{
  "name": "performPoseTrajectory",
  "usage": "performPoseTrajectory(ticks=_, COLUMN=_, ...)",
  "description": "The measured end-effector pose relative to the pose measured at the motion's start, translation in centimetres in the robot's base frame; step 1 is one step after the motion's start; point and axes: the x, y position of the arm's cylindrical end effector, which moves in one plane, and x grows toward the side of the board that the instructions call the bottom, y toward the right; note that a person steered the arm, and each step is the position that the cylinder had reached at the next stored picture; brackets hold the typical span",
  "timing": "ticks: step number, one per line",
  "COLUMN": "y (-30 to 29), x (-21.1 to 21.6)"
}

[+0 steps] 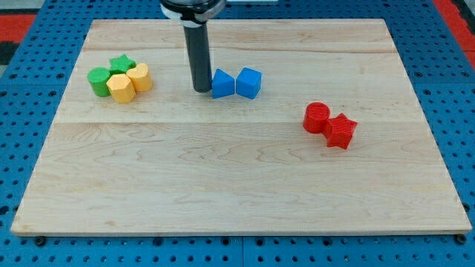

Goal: Move your arm towards the bottom center

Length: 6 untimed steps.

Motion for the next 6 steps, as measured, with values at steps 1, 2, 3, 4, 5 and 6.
performPoseTrajectory(ticks=1, y=2.9, x=0.0)
performPoseTrajectory(ticks=2, y=5.5, x=-1.0)
performPoseTrajectory(ticks=3, y=4.9, x=-0.4)
performPoseTrajectory(ticks=4, y=2.7, x=2.5)
performPoseTrajectory(ticks=5, y=1.6, x=6.0)
performPoseTrajectory(ticks=6, y=1.3, x=10.7)
